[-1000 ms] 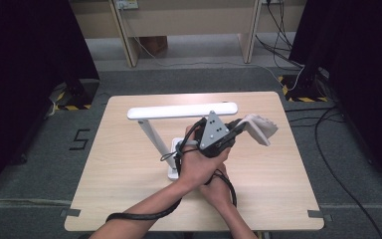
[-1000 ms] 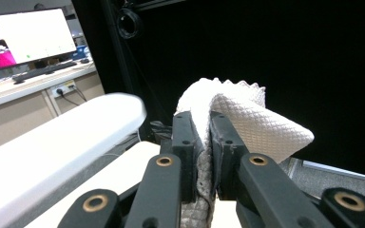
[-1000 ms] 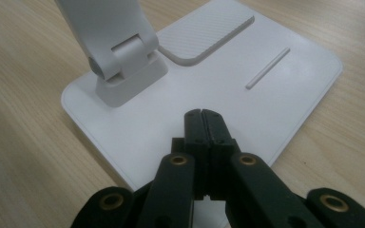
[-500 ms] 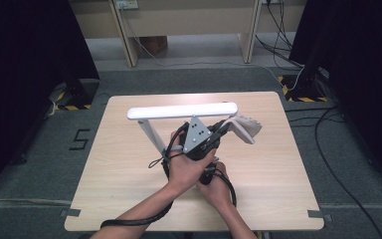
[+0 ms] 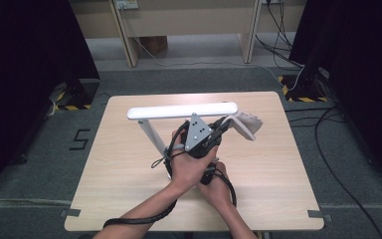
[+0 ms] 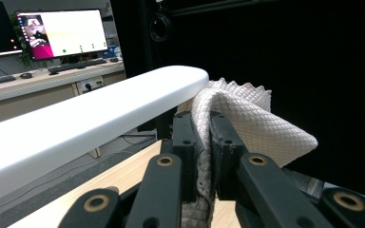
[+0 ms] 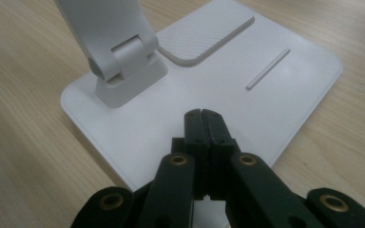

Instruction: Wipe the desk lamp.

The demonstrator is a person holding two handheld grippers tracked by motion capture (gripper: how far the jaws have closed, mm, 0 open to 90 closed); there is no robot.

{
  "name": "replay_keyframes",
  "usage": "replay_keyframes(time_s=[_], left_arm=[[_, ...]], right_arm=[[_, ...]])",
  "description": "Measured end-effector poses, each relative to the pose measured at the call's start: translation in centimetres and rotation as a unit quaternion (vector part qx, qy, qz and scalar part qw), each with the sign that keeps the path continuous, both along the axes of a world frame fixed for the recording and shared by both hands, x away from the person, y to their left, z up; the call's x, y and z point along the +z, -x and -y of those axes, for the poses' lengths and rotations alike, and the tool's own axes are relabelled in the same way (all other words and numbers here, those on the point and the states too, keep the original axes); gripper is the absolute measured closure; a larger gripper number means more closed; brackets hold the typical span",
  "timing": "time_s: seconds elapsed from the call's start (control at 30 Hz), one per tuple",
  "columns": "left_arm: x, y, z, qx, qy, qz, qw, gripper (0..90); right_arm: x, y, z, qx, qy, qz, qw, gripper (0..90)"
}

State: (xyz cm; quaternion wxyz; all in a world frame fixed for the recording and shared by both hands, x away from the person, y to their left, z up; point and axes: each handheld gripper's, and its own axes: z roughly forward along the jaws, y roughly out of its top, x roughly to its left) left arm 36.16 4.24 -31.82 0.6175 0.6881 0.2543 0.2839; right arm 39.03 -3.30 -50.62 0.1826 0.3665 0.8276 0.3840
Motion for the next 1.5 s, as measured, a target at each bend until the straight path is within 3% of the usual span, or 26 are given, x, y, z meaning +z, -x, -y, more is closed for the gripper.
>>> replay_keyframes(time_s=[1.5], left_arm=[[-0.1, -0.6, -1.5, 0.02, 0.032, -0.023, 0.999, 82.6]], right_arm=[[0.0, 0.0, -0.1, 0.0, 0.003, 0.003, 1.0, 90.0]])
